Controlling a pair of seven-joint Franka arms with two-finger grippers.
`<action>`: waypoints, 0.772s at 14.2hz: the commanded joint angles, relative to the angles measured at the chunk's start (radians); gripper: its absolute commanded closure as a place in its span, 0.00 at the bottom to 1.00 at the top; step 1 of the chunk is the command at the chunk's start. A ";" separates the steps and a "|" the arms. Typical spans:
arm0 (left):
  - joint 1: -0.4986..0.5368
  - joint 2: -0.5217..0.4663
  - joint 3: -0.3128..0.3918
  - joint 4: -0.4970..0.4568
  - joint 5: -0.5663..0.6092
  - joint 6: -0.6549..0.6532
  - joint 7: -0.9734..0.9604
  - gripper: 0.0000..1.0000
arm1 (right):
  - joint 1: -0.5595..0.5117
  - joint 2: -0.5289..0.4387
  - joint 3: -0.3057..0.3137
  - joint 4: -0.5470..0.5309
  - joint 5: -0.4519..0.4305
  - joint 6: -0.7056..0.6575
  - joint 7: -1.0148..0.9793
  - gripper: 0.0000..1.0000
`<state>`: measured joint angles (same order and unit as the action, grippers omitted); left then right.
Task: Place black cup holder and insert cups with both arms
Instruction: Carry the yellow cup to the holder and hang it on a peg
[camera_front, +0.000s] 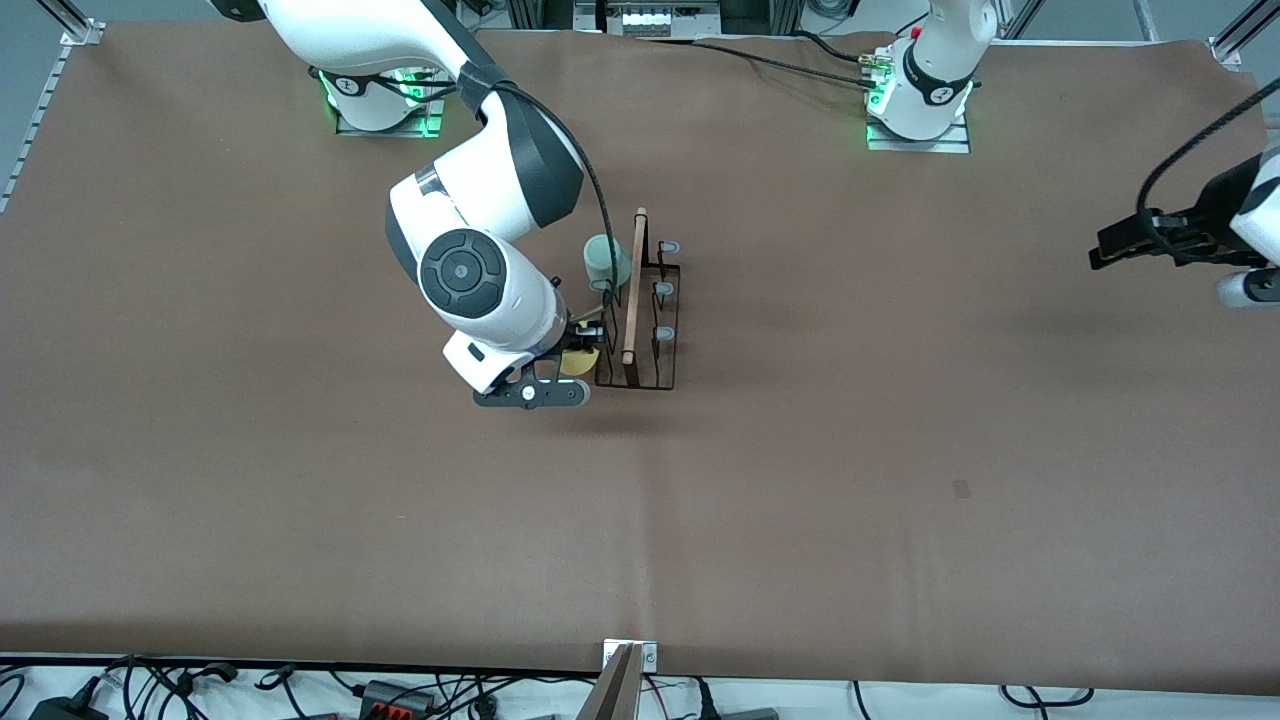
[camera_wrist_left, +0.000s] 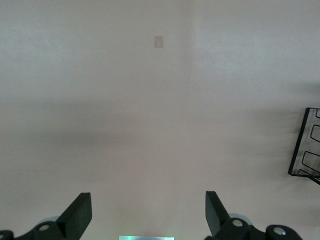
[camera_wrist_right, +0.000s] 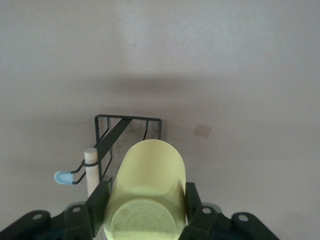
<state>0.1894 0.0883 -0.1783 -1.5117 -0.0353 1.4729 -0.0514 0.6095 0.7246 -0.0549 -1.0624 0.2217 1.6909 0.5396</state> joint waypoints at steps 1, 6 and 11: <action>-0.001 0.016 -0.001 0.005 -0.005 -0.010 0.011 0.00 | 0.021 0.007 -0.006 0.001 0.021 -0.014 0.023 0.71; 0.008 0.047 0.000 -0.005 -0.006 -0.008 0.013 0.00 | 0.052 0.010 -0.008 -0.048 0.013 0.003 0.023 0.71; -0.002 0.094 -0.001 -0.004 -0.006 0.065 0.016 0.00 | 0.055 0.019 -0.008 -0.077 0.010 0.047 0.022 0.71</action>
<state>0.1906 0.1571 -0.1775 -1.5215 -0.0356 1.5035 -0.0509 0.6578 0.7507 -0.0560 -1.1130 0.2279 1.7122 0.5503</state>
